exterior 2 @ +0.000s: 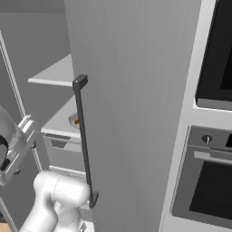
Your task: Take the meat container that has the chicken drumstick and place it on the second highest rack of the freezer. Then take the vegetable container that has the onion and tomato and place it on the highest rack of the freezer.
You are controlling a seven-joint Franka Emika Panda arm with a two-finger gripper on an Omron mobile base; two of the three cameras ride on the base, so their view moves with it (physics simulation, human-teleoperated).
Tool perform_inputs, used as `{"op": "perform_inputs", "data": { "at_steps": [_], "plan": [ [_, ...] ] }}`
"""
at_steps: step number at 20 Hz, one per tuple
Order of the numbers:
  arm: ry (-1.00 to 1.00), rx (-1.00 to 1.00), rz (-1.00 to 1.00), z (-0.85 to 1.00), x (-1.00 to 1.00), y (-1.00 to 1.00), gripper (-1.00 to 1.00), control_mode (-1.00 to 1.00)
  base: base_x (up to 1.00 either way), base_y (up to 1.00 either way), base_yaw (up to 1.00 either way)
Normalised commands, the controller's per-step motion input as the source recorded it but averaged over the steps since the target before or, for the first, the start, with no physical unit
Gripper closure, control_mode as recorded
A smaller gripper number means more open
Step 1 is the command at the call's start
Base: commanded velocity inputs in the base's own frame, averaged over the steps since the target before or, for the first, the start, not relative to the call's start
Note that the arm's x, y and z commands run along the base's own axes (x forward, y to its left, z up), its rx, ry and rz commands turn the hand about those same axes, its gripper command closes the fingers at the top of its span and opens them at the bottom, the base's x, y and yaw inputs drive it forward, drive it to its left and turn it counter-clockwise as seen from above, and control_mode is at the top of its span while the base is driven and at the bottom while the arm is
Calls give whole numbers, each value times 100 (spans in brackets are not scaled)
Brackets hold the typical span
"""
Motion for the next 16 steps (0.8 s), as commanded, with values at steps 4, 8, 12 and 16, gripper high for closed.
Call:
{"op": "perform_inputs", "data": {
  "at_steps": [4,8,12,16],
  "plan": [
    [0,0,0,0,0,0,-100,100,-100,-20,0],
    [0,0,0,0,0,0,-100,100,-35,-60,-6],
    [0,0,0,0,0,0,-100,100,0,-100,-18],
    [0,0,0,0,0,0,-100,100,0,-100,-23]
  ]
}}
